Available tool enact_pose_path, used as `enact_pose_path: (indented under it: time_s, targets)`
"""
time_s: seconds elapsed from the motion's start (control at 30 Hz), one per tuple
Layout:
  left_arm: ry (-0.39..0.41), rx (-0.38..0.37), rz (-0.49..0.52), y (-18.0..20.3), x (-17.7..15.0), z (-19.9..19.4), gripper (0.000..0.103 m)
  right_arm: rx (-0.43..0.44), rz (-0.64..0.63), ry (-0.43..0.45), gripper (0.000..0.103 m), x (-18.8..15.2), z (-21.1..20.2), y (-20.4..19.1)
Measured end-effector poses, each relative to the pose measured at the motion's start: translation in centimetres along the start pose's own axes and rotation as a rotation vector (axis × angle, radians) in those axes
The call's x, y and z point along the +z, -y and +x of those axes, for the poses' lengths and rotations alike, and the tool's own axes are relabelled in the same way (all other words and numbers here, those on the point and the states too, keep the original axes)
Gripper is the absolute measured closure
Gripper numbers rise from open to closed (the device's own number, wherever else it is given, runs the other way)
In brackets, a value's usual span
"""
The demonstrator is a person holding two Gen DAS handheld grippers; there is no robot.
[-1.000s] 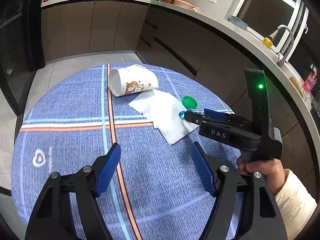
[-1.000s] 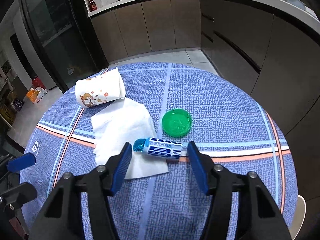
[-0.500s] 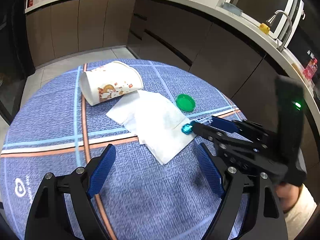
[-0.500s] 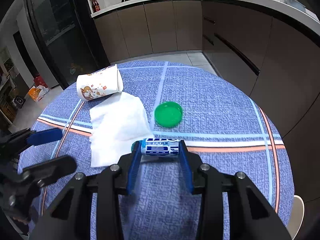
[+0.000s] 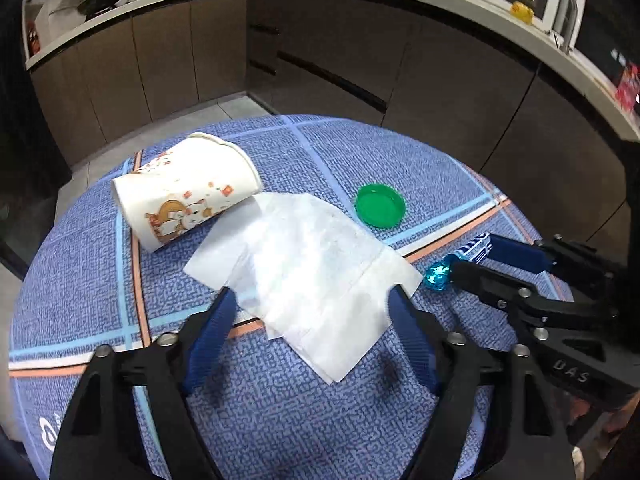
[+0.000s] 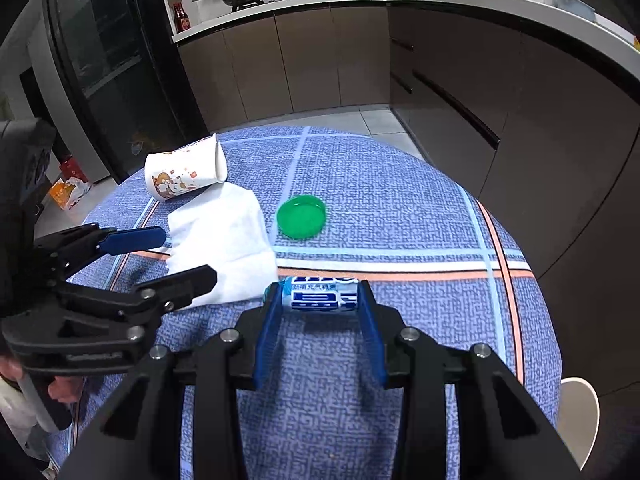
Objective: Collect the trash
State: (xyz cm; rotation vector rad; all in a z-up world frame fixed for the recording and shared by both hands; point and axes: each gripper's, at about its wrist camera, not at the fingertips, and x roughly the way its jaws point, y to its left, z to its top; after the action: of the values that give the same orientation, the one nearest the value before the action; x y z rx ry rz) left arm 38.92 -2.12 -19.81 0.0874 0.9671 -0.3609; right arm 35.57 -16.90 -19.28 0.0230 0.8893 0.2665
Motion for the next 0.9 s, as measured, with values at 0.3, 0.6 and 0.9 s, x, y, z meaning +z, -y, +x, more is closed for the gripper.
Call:
enact_pose_path:
  time_s: [0.3, 0.6, 0.9]
  targets:
    - [-0.019, 0.088, 0.062, 1.5, 0.2, 0.6, 0.081, 0.012, 0.028, -0.009, 0.064, -0.9, -0.2, 0.3]
    - [-0.014, 0.021, -0.015, -0.5, -0.3, -0.1, 0.100, 0.012, 0.034, -0.011, 0.064, -1.0, -0.6, 0.2]
    - [-0.030, 0.018, -0.050, -2.3, -3.1, -2.1, 0.095, 0.028, 0.036, -0.004, 0.064, -1.3, -1.0, -0.2]
